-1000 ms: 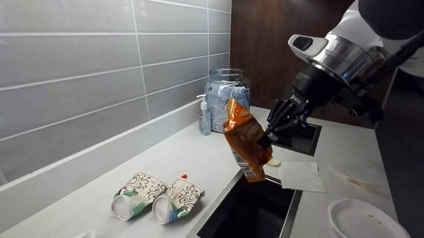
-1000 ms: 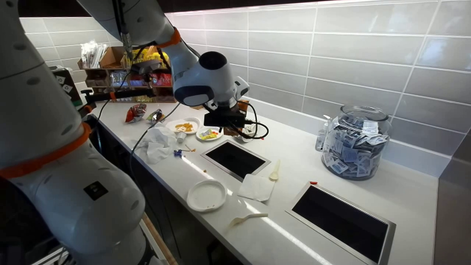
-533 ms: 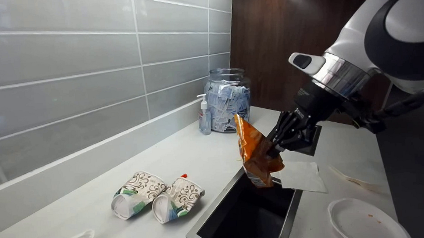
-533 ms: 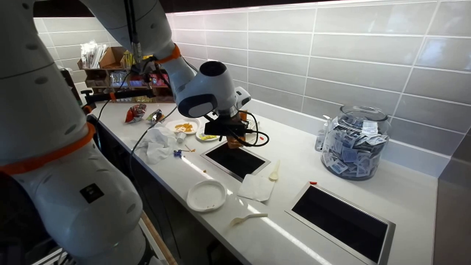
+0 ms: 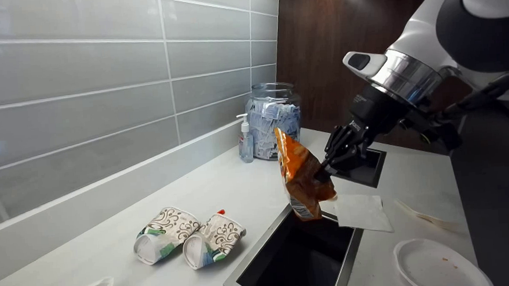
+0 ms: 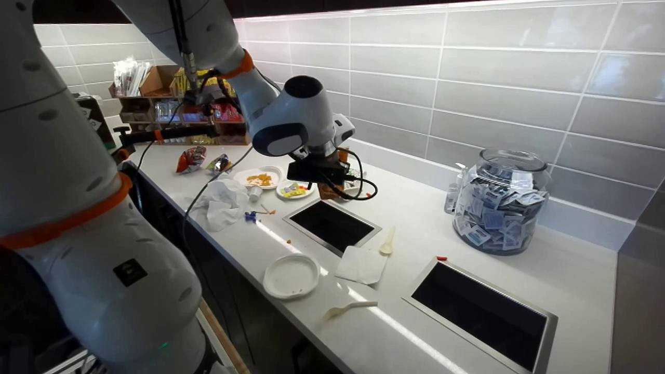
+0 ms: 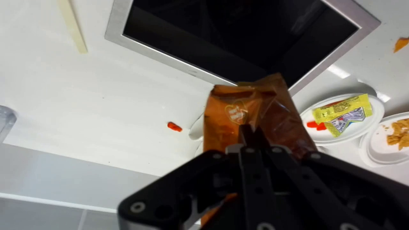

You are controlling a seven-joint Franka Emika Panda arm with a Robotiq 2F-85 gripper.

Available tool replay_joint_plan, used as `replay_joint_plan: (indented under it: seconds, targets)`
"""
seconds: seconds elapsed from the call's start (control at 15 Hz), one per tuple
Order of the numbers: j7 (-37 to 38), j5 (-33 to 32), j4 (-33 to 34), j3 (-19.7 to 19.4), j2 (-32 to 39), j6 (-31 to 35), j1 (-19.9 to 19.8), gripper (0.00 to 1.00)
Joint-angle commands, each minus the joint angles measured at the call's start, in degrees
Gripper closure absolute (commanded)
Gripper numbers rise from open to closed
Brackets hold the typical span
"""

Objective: Pour the contents from the orange packet into the left bin

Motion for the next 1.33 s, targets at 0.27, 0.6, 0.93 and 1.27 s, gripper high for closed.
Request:
replay_joint_plan:
  seconds: [0.27,0.6,0.93,1.27]
  targets:
    - [-0.37,1.21,0.51,-1.06,-1.04,-5.62,0.14,1.00]
    - [10.77,-11.04,-1.93,1.74,0.64,-1.58,-4.05,1.00]
    - [20.97,-21.93,-2.31,-1.51,-0.13,-3.46,-1.88,1.00]
    - [35.22,-35.67,0.83,-5.02,-0.86,-13.50,-1.24,1.00]
